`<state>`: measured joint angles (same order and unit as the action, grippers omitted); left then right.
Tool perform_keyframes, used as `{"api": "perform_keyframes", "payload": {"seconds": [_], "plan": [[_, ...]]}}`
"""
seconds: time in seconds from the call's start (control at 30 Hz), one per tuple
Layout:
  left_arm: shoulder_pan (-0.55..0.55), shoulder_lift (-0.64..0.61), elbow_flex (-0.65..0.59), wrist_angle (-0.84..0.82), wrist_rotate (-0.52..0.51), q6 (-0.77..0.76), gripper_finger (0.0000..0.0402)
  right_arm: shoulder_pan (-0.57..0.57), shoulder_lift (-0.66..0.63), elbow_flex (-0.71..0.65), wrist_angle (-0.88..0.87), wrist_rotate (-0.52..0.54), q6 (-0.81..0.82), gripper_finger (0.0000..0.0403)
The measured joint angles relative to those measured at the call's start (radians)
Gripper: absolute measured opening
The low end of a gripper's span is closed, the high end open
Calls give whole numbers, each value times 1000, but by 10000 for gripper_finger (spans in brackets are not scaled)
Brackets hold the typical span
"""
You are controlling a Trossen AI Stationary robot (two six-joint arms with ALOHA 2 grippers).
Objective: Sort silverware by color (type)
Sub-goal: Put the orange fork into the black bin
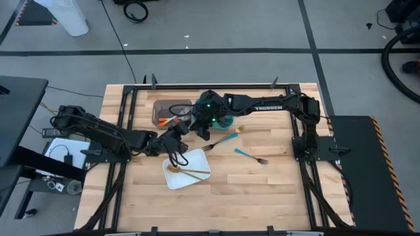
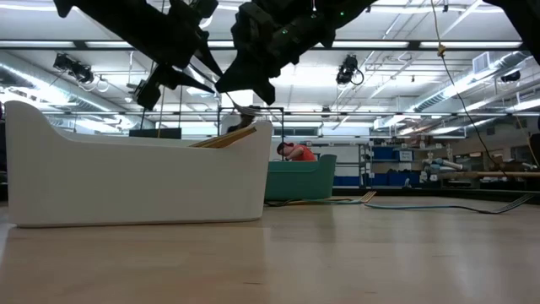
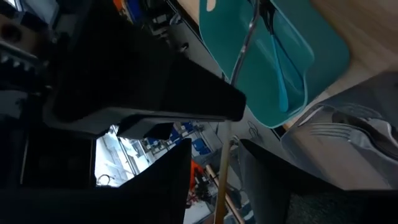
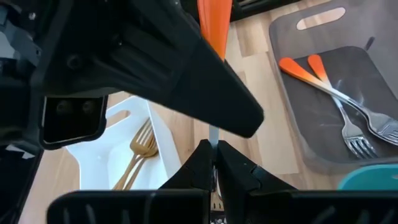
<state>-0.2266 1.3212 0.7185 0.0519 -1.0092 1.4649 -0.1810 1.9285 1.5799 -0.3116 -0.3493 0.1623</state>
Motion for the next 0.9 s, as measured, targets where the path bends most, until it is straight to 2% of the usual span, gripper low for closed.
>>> {"api": "perform_keyframes", "payload": {"seconds": [0.33,0.43,0.6,0.9], "plan": [[1,0,0,-2,0,-19,135,0,0,0,4,14,1,20],[1,0,0,-3,0,-22,101,0,0,0,4,14,3,20],[1,0,-2,-13,0,-44,16,0,0,0,4,15,4,20],[0,0,-2,-38,-1,-96,8,0,0,0,7,37,4,22]]}}
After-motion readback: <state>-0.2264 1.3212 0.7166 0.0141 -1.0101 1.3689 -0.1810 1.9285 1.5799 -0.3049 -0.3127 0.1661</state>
